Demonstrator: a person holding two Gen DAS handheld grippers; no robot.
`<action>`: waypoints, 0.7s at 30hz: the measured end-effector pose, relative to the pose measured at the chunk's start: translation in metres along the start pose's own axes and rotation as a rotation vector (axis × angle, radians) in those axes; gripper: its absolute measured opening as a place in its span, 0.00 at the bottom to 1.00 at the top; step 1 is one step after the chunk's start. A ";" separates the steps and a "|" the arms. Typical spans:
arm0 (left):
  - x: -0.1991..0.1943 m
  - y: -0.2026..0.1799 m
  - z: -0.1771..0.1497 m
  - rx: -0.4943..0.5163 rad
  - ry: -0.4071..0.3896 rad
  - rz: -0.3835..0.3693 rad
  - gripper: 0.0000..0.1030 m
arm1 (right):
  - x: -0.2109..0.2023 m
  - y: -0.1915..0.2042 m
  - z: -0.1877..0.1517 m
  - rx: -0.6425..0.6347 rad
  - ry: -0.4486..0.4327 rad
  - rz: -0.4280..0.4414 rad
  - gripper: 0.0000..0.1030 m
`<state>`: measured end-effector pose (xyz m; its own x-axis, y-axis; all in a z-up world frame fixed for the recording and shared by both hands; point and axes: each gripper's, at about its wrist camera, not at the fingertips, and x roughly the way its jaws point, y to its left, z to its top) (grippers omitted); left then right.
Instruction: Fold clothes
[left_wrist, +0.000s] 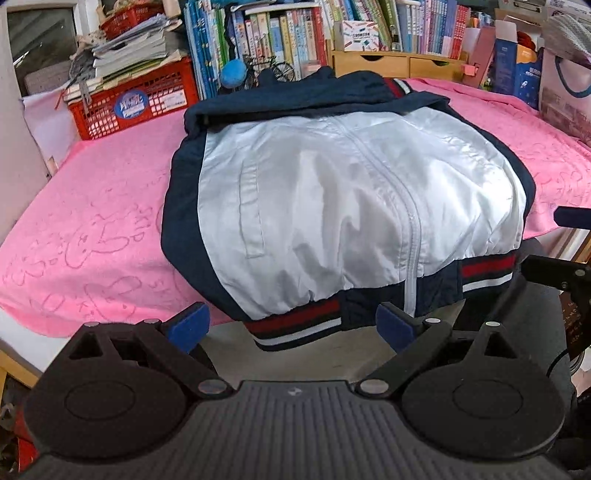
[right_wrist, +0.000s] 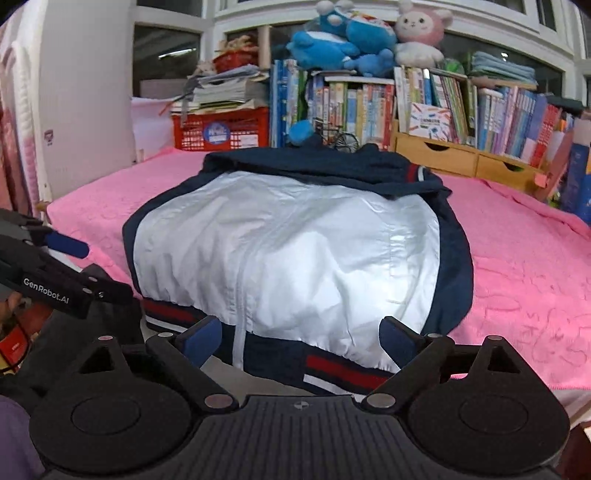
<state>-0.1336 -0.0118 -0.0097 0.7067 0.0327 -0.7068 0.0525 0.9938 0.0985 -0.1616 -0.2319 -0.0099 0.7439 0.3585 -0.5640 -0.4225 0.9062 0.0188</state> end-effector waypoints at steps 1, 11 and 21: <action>0.000 0.001 -0.002 -0.004 0.003 -0.001 0.95 | 0.001 -0.002 0.000 0.010 0.004 -0.002 0.90; 0.011 -0.003 -0.006 -0.010 0.042 -0.014 0.95 | 0.010 -0.009 -0.010 0.045 0.037 -0.006 0.92; 0.030 -0.001 -0.010 0.001 0.069 -0.034 0.96 | 0.027 -0.020 -0.024 0.058 0.083 -0.005 0.94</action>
<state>-0.1200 -0.0110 -0.0378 0.6539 0.0064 -0.7565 0.0761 0.9943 0.0742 -0.1462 -0.2456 -0.0453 0.6993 0.3367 -0.6306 -0.3870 0.9200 0.0622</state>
